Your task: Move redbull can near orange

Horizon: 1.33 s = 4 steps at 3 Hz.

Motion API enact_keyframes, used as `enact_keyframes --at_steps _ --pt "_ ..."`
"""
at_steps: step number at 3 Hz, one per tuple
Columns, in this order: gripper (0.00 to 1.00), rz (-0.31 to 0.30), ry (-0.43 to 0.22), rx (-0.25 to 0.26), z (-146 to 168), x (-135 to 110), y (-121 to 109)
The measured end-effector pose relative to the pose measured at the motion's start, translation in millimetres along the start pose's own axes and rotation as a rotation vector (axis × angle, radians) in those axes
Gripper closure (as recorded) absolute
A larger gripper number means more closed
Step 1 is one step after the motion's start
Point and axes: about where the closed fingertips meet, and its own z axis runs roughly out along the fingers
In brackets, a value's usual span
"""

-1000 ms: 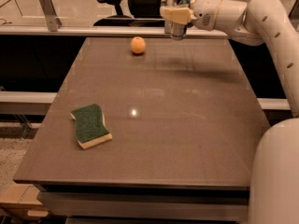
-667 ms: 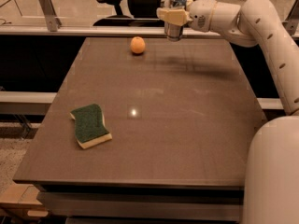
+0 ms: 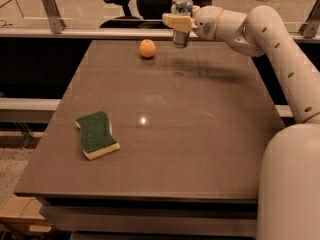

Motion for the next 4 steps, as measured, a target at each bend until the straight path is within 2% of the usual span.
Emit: enact_keyframes --at_steps 2,3,4 --pt "1.0 -0.029 -0.007 0.049 8 17 -2" --pt "1.0 -0.031 0.013 0.065 9 25 -1" --pt "1.0 -0.014 0.059 0.041 23 42 -2"
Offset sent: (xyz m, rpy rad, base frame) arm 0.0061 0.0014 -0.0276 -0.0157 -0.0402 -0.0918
